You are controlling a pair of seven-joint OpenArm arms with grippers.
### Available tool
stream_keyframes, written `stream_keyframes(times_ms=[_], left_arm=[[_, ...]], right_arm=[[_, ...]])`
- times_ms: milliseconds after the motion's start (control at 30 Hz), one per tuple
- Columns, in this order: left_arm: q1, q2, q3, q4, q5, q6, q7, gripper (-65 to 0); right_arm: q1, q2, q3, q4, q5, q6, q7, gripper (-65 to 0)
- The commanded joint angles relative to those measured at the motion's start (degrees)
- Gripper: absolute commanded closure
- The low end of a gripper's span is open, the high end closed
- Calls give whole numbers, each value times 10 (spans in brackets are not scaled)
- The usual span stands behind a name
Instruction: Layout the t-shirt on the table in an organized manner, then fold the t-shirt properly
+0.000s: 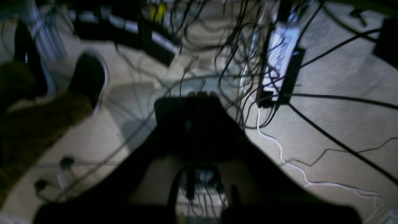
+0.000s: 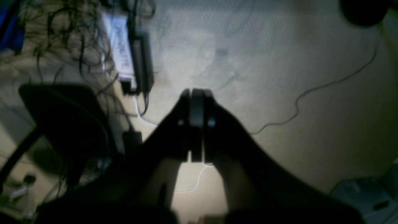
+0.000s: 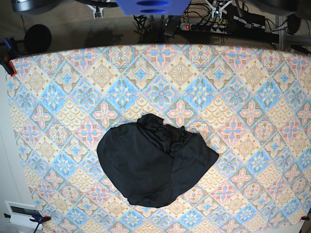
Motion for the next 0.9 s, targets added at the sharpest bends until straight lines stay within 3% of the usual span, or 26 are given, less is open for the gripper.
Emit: stream_keyframes(times_ms=[0, 67, 200, 333, 467, 567, 667, 867], left_arm=[[23, -9, 0, 24, -1, 4, -1, -2], [55, -18, 0, 82, -1, 4, -1, -2], [132, -44, 0, 221, -1, 4, -1, -2], [197, -63, -1, 339, -2, 4, -1, -2], [258, -84, -4, 455, -2, 4, 0, -2], [290, -98, -5, 524, -6, 4, 0, -2], [307, -112, -5, 581, -49, 4, 2, -2], [307, -185, -12, 731, -184, 4, 118, -2]], right_arm=[[-24, 3, 1, 20, 11, 2, 3, 0], [-59, 8, 1, 65, 53, 2, 3, 0], [-112, 62, -1, 169, 151, 2, 3, 0], [-178, 91, 1, 268, 216, 2, 3, 0], [-236, 125, 4, 374, 227, 1, 3, 0], [-276, 126, 50, 455, 227, 1, 2, 0], [-311, 126, 89, 527, 227, 1, 2, 0], [-339, 127, 117, 680, 227, 1, -24, 0]])
